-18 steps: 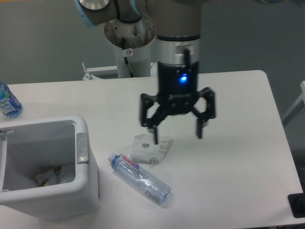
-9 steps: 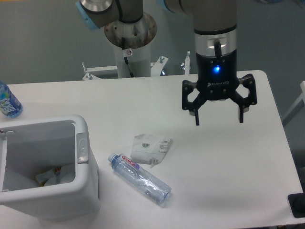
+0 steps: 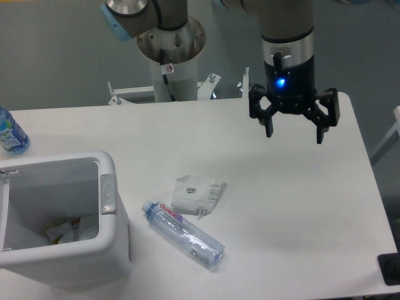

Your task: Open the trash can

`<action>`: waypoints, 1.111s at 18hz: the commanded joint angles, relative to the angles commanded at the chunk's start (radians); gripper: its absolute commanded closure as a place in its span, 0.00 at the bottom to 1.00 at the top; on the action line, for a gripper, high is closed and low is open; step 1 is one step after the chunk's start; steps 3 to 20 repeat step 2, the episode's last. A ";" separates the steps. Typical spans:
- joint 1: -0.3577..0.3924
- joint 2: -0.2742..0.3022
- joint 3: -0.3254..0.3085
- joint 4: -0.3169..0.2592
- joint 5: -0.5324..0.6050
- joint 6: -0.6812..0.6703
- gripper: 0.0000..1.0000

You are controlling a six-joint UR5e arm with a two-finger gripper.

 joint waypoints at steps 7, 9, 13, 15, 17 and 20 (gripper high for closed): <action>0.008 0.000 -0.003 0.002 0.000 0.000 0.00; 0.008 0.000 -0.003 0.002 0.000 0.000 0.00; 0.008 0.000 -0.003 0.002 0.000 0.000 0.00; 0.008 0.000 -0.003 0.002 0.000 0.000 0.00; 0.008 0.000 -0.003 0.002 0.000 0.000 0.00; 0.008 0.000 -0.003 0.002 0.000 0.000 0.00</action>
